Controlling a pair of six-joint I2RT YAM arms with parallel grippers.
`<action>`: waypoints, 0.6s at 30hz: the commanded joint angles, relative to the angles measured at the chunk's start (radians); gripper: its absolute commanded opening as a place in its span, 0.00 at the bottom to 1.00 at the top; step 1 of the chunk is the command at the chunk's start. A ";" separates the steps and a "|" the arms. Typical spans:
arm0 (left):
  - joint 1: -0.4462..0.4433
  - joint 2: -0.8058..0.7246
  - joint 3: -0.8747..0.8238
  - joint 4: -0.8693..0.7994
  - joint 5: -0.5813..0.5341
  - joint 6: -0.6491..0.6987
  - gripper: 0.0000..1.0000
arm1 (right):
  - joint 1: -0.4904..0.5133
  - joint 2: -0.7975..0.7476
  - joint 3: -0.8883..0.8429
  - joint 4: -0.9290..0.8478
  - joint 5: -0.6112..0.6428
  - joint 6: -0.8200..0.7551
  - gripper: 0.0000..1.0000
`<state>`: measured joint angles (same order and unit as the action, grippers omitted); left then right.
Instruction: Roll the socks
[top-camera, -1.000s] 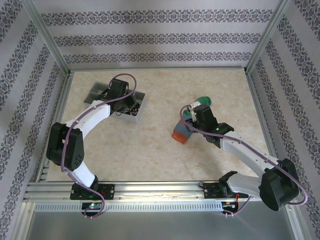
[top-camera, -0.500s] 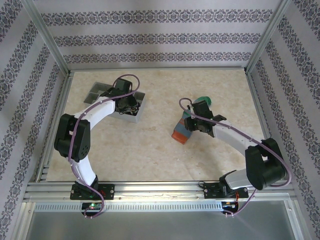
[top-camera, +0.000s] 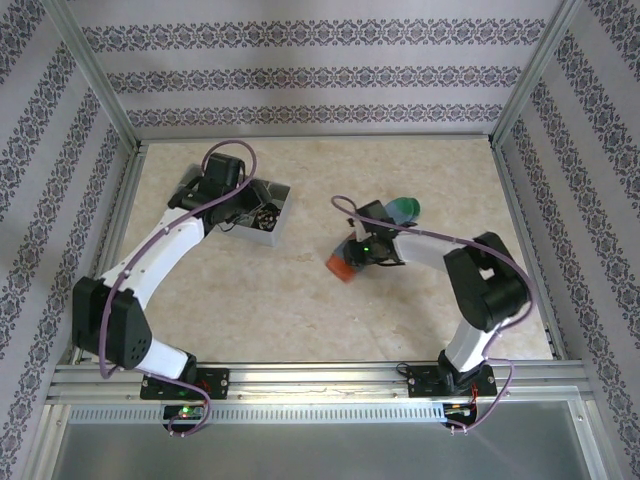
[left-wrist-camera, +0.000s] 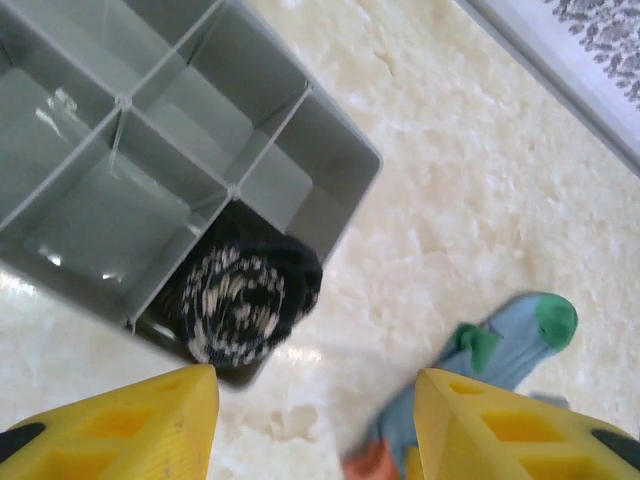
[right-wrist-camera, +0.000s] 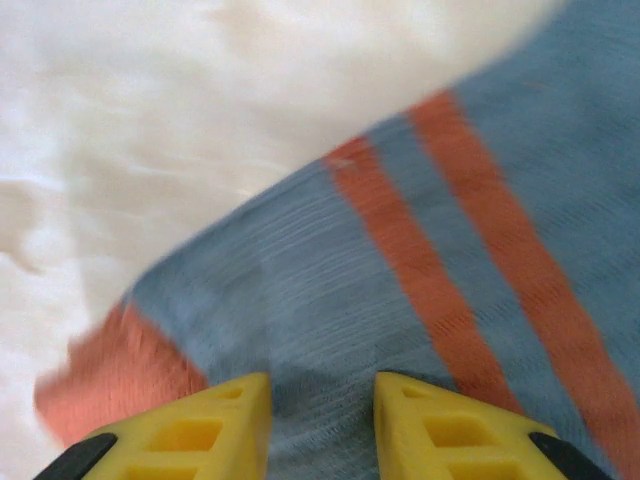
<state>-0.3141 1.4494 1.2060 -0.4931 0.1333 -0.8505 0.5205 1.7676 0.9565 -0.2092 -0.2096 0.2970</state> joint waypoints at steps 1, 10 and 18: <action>-0.021 -0.061 -0.115 -0.032 0.044 -0.080 0.51 | 0.120 0.110 0.037 -0.049 -0.135 -0.013 0.31; -0.047 -0.205 -0.389 0.025 0.114 -0.208 0.44 | 0.307 -0.012 -0.020 -0.001 -0.097 -0.037 0.36; -0.115 -0.222 -0.551 0.145 0.219 -0.336 0.39 | 0.380 -0.457 -0.311 0.209 -0.036 -0.370 0.58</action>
<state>-0.3962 1.2362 0.6914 -0.4358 0.2913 -1.1004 0.8558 1.3857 0.7036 -0.0753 -0.2756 0.1192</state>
